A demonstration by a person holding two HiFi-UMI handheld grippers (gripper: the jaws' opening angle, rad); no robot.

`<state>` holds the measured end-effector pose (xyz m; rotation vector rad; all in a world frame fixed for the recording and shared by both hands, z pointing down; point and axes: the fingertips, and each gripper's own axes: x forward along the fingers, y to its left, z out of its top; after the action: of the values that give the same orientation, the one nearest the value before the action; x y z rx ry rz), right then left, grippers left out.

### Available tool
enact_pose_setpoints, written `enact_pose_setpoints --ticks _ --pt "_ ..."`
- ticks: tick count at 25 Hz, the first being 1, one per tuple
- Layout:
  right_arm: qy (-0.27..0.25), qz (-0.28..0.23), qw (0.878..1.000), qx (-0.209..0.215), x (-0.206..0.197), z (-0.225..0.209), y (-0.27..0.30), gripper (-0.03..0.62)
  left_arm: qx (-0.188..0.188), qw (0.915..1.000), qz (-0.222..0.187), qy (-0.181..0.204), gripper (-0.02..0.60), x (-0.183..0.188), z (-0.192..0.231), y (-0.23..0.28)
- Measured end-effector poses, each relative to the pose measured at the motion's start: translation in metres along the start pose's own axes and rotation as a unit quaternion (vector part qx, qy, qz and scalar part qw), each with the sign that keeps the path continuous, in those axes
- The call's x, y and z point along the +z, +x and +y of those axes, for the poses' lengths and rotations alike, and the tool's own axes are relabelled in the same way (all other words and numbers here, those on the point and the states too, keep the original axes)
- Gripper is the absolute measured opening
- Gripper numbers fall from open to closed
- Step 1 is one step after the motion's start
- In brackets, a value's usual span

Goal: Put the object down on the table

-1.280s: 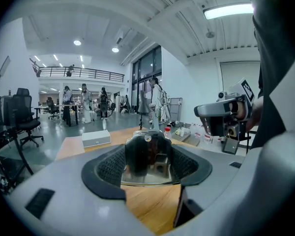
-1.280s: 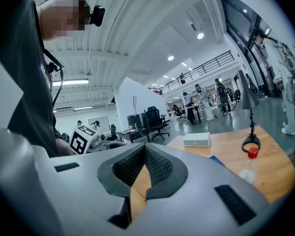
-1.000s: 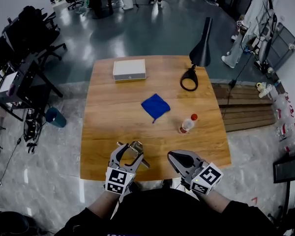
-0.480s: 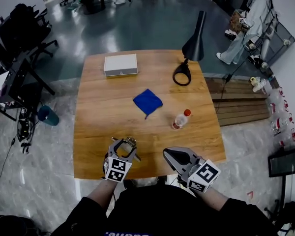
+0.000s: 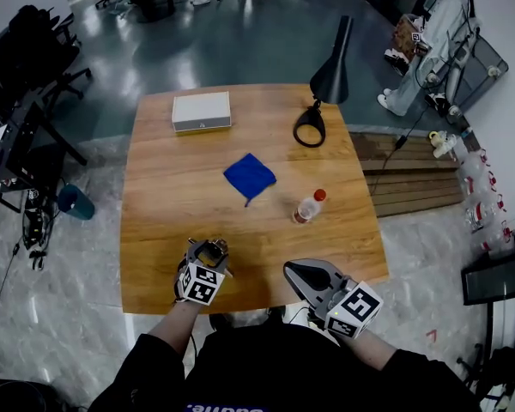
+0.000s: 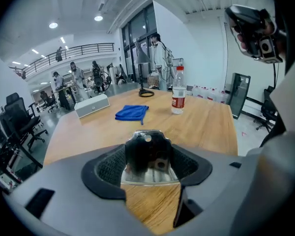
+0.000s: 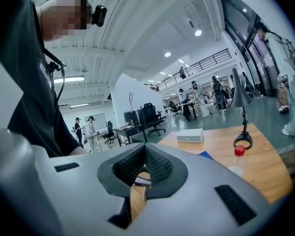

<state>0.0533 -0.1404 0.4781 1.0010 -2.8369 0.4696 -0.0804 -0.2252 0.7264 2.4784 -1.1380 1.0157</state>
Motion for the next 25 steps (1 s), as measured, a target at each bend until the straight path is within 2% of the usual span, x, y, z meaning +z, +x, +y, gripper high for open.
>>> enact_pose_setpoints --ticks 9,25 --pt "0.006 0.006 1.000 -0.009 -0.007 -0.002 -0.005 0.005 -0.010 0.9988 0.048 0.007 0.290 -0.021 0.004 0.031" --pt "0.009 0.012 1.000 -0.002 -0.012 0.000 -0.002 0.005 -0.020 0.9949 0.099 0.011 0.290 -0.038 0.004 0.052"
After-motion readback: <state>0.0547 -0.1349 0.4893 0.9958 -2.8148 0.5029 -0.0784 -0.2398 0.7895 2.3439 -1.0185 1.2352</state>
